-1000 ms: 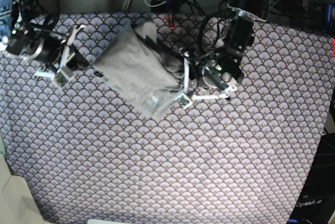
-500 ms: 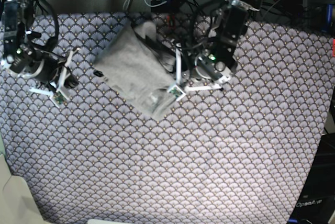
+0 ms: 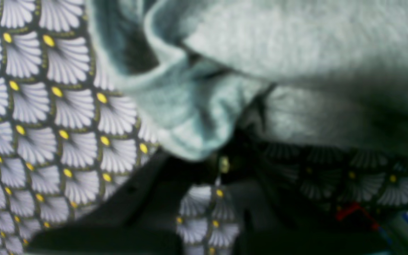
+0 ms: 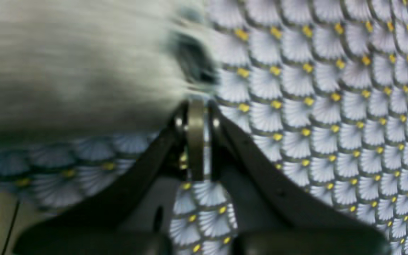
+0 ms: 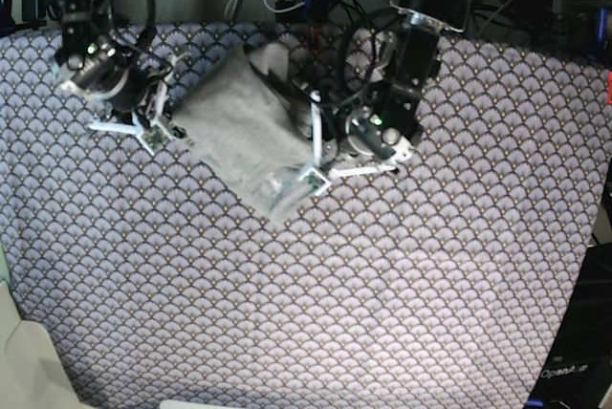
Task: Fold the T-shirt properly
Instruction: 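Rotate and press the folded bundle with the left gripper, then release the bundle and lift both grippers away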
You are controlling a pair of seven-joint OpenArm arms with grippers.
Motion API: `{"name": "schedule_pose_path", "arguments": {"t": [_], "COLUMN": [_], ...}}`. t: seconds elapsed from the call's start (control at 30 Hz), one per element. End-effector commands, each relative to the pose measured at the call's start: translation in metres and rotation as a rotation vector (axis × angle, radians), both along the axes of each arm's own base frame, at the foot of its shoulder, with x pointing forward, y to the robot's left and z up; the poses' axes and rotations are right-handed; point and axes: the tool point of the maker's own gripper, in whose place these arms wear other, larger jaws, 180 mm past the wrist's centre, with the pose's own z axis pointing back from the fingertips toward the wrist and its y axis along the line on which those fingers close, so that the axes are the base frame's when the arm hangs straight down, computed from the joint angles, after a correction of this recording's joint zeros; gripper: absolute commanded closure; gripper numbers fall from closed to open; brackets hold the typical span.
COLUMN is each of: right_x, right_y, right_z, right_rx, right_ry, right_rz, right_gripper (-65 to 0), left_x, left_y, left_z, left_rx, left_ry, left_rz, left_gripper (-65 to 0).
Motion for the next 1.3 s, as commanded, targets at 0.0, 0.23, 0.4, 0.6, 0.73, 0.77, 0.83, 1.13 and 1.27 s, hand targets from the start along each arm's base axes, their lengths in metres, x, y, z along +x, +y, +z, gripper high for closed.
{"name": "schedule_pose_path", "arguments": {"t": [0.0,0.23,0.4,0.6,0.73,0.77,0.83,1.13,1.27], "right_x": [0.001,-0.026,-0.039,-0.053,-0.060,-0.061,-0.065,-0.081,-0.076], "right_y": [0.004,0.022,0.027,0.036,0.037,0.037,0.039,0.044,0.033], "right_z": [0.008,-0.002,-0.007,-0.011,-0.013,-0.013,-0.014,-0.019,-0.016], "right_rx": [0.015,0.080,0.099,0.139,0.143,0.148,0.156,0.168,0.159], "right_ry": [-0.031,0.006,0.032,0.037,0.053,0.051,0.052,0.087,0.061], "right_rz": [0.007,0.001,-0.006,0.003,0.004,0.004,0.005,0.017,-0.005], "right_gripper": [-0.3,-0.4,-0.5,-0.6,-0.6,-0.6,-0.6,-0.5,-0.5], "left_x": [0.014,0.031,0.052,0.070,0.073,0.073,0.075,0.086,0.088], "left_y": [-0.012,-0.026,-0.029,-0.040,-0.041,-0.041,-0.040,-0.055,-0.064], "left_z": [0.015,0.013,0.013,0.029,0.032,0.032,0.036,0.055,0.071], "left_rx": [-0.050,-0.123,-0.196,-0.262,-0.269,-0.270,-0.273,-0.391,-0.475], "left_ry": [-0.057,-0.063,-0.069,-0.121,-0.132,-0.135,-0.145,-0.186,-0.195], "left_rz": [-0.007,0.029,0.101,0.119,0.117,0.117,0.118,0.124,0.129], "left_gripper": [0.0,0.0,0.0,0.0,0.0,0.0,0.0,0.0,0.0]}}
